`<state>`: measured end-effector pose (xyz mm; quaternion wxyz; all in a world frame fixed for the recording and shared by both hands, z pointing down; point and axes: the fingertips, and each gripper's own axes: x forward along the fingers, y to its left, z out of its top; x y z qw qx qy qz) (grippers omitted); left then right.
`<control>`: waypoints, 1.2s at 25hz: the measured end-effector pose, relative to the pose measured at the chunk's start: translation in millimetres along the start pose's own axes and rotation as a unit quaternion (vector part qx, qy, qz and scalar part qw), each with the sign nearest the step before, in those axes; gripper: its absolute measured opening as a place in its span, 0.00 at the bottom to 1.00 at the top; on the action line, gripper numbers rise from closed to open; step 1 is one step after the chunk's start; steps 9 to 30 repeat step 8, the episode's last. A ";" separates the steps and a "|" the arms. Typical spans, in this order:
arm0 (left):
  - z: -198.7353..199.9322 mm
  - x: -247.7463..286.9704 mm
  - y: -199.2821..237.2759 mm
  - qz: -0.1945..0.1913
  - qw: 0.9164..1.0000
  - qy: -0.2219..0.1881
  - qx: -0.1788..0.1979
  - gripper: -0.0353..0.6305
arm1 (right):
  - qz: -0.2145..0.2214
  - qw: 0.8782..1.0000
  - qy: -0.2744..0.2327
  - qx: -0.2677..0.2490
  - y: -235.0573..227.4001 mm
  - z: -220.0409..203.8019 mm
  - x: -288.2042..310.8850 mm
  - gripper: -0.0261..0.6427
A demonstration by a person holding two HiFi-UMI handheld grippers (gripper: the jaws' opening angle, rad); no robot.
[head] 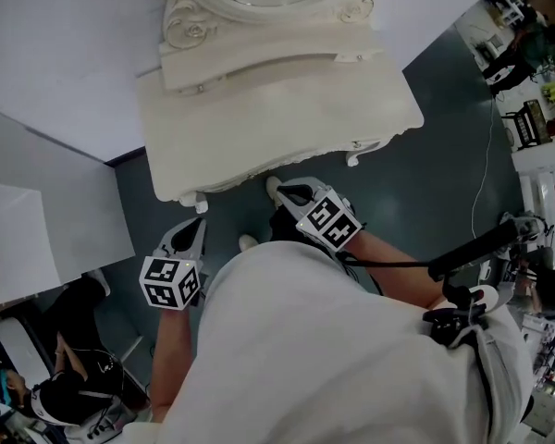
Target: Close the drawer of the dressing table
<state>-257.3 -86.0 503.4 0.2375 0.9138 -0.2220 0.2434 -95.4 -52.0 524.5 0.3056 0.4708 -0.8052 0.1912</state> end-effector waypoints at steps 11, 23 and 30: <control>-1.1 15.0 -5.6 -0.007 1.000 0.008 0.006 0.06 | -0.004 1.000 0.010 -0.007 -11.3 -9.7 -3.2 0.04; -1.1 15.0 -5.6 -0.007 1.000 0.008 0.006 0.06 | -0.004 1.000 0.010 -0.007 -11.3 -9.7 -3.2 0.04; -1.1 15.0 -5.6 -0.007 1.000 0.008 0.006 0.06 | -0.004 1.000 0.010 -0.007 -11.3 -9.7 -3.2 0.04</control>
